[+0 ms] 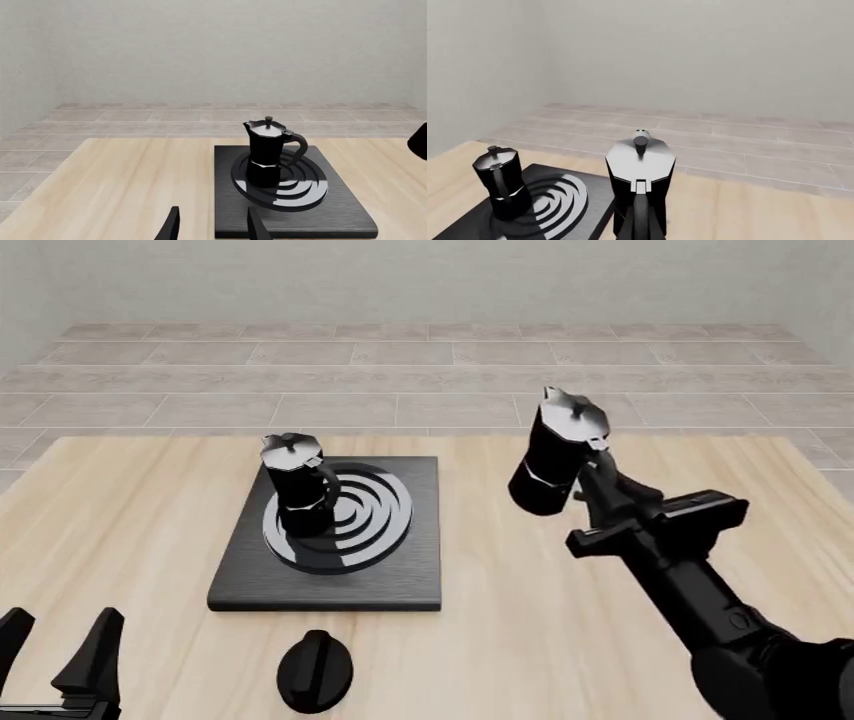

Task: Put both moka pots on the stove.

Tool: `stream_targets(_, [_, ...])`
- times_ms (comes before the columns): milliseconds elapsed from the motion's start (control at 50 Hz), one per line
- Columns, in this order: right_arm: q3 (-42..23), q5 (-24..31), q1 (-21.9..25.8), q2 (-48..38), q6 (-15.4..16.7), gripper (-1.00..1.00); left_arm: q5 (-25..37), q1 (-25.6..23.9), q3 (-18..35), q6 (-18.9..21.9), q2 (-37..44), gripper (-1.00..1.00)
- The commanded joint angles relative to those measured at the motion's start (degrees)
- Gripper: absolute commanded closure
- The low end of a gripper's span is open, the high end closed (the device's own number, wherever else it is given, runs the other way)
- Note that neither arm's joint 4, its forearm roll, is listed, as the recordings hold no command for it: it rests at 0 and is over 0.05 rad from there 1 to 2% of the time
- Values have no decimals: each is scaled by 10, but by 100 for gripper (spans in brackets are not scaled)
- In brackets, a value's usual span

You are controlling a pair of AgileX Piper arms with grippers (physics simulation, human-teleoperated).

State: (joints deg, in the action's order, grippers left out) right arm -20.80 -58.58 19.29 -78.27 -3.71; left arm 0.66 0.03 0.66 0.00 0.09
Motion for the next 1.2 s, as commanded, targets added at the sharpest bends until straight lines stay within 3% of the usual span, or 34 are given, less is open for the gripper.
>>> stream_targets(20, [-52,-43,59,-57,-4,100,0,0,0,0,0,-100])
stream_targets(600, [-189,-99,130,-212,3,100,0,0,0,0,0,-100])
stream_targets(940, [-281,-80,170,-286,17,100,0,0,0,0,0,-100])
stream_targets(1200, [-318,-61,168,-320,29,100,0,0,0,0,0,-100])
